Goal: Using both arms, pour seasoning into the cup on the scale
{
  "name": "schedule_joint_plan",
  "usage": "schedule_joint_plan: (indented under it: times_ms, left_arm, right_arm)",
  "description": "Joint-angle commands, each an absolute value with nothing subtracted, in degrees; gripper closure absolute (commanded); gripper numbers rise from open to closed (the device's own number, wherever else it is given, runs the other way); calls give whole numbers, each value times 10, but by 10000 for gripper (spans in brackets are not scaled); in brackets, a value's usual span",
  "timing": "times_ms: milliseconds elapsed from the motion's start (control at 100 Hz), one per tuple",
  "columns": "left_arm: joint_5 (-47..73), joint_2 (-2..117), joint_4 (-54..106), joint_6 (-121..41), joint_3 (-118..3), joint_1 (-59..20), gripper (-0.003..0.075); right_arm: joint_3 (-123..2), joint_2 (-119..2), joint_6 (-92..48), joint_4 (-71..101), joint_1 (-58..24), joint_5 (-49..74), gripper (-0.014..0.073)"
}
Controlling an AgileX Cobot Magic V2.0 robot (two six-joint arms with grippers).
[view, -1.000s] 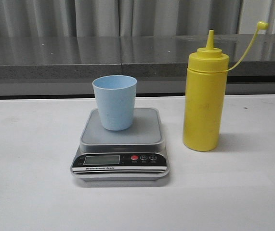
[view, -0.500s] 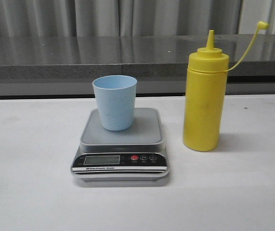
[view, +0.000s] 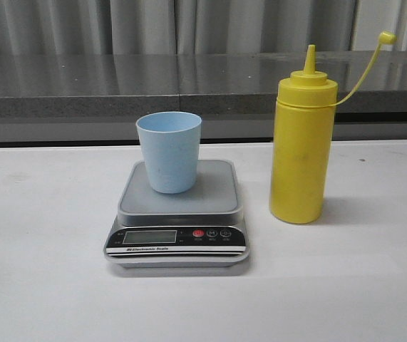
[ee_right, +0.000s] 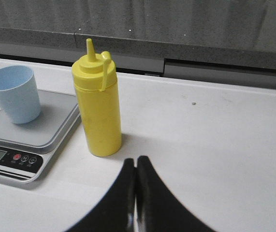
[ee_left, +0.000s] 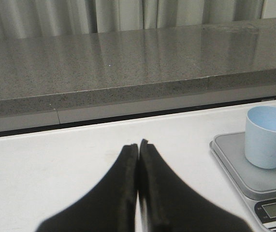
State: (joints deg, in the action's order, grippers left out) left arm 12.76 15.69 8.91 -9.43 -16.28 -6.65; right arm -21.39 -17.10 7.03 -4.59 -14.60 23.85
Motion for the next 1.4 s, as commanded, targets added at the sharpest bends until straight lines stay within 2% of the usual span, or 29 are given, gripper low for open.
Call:
schedule_joint_plan:
  times_ms: [0, 250, 460, 840, 1390]
  left_arm:
    - [81, 161, 95, -88, -178, -64, 740]
    - [81, 161, 95, -88, -178, -64, 740]
    - [81, 161, 95, -88, -178, -64, 740]
    - [82, 161, 95, -88, -178, -64, 740]
    - [82, 161, 95, -88, -178, -64, 740]
  right_arm:
    - [-228, -165, 65, -56, -126, 199, 662]
    - [-187, -71, 65, -55, -43, 195, 662]
    - [-123, 20, 65, -55, -27, 177, 662]
    - [-24, 16, 65, -42, -14, 65, 662]
    - [6, 16, 65, -42, -9, 53, 662]
